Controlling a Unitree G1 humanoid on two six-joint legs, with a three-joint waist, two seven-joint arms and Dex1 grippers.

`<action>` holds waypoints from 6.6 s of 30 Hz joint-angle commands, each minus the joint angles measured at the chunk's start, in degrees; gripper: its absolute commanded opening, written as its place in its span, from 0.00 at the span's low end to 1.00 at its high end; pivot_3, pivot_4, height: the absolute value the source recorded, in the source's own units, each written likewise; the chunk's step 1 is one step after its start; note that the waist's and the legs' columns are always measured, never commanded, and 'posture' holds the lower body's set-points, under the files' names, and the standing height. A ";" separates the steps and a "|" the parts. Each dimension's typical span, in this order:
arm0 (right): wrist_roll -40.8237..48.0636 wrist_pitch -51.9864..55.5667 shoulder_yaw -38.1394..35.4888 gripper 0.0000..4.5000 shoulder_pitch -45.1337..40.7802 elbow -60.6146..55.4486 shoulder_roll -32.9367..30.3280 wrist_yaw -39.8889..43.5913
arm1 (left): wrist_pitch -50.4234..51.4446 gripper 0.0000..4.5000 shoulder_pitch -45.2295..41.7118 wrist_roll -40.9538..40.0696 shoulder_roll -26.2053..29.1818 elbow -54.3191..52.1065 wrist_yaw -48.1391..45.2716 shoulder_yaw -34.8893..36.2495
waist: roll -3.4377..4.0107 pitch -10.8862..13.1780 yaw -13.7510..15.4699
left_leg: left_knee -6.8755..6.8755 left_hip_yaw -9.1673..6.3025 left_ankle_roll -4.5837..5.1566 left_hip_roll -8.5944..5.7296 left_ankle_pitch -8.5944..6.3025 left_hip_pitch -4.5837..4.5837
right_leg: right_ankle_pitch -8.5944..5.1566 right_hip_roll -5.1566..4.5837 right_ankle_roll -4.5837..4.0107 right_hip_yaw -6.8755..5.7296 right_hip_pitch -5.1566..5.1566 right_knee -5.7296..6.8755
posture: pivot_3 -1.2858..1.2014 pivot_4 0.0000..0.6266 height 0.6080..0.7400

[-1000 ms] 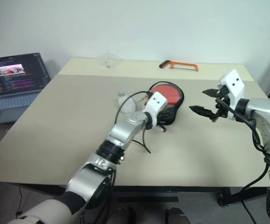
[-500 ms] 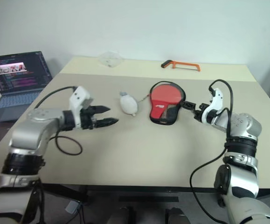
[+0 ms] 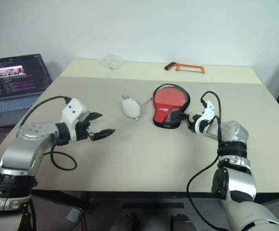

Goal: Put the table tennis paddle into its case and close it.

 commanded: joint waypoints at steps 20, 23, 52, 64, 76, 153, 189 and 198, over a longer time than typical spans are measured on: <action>-0.49 -8.32 3.44 1.00 -6.17 7.93 6.76 2.28 | 1.01 0.99 0.56 -0.50 0.09 -4.47 2.94 0.04 | -0.04 -0.02 -1.67 | -0.07 -0.02 0.01 0.06 0.00 0.09 | 0.00 0.10 -0.02 0.05 0.00 0.01 | 0.52 0.24 1.00; -1.14 -10.89 3.52 1.00 -6.88 10.52 7.00 2.16 | 0.99 0.99 0.33 -0.36 -0.15 -4.31 3.26 -0.32 | -0.04 -0.02 -1.68 | -0.07 -0.03 0.01 0.07 0.01 0.11 | 0.00 0.12 -0.02 0.05 0.00 0.03 | 0.52 0.24 1.00; 0.60 6.19 8.47 0.00 2.63 -7.87 5.13 3.74 | -0.52 1.00 -0.24 -0.26 1.16 -2.01 1.88 -0.73 | -0.04 -0.02 -1.34 | -0.47 -0.04 0.00 0.04 0.00 0.10 | -0.08 0.08 -0.16 -0.01 -0.07 -0.04 | 0.52 0.24 1.00; 15.96 33.53 15.25 0.00 26.87 -49.70 -2.86 6.04 | -1.36 1.00 -0.68 0.19 1.68 -0.79 0.52 -1.55 | -0.07 -0.04 -1.16 | -0.71 -0.05 0.00 0.04 0.00 0.13 | -0.20 0.06 -0.29 -0.04 -0.12 -0.05 | 0.52 0.24 1.00; 34.12 33.53 18.39 0.00 42.60 -60.83 -8.40 0.04 | -2.16 1.00 -1.78 0.87 2.02 0.58 -0.64 -2.16 | -0.21 -0.13 -1.13 | -0.71 -0.08 0.00 0.04 0.00 0.16 | -0.22 0.06 -0.29 -0.05 -0.08 -0.08 | 0.52 0.24 1.00; -26.67 -8.65 47.03 0.99 26.61 -37.32 0.98 10.35 | -4.60 1.00 -24.78 12.55 -24.78 43.03 16.65 -8.79 | -0.62 -1.67 0.93 | 0.08 -0.08 0.19 -0.02 0.14 0.39 | 0.06 0.01 0.09 -0.04 0.33 0.03 | 0.52 0.24 1.00; -21.58 -2.17 44.13 0.99 24.49 -37.53 1.20 12.90 | 0.82 1.00 -21.68 11.35 -19.45 29.84 11.17 -9.91 | -0.63 -1.35 0.33 | -0.35 -0.07 0.17 -0.02 0.13 0.22 | 0.00 0.02 -0.14 -0.05 0.05 -0.06 | 0.52 0.24 1.00; -25.00 -7.91 46.33 0.99 24.98 -33.84 0.11 14.37 | -5.26 1.00 -30.00 13.77 -23.84 42.95 15.93 -10.44 | -0.75 -1.44 0.38 | -0.23 -0.07 0.18 -0.02 0.13 0.26 | -0.03 0.02 0.09 -0.05 0.09 -0.06 | 0.52 0.24 1.00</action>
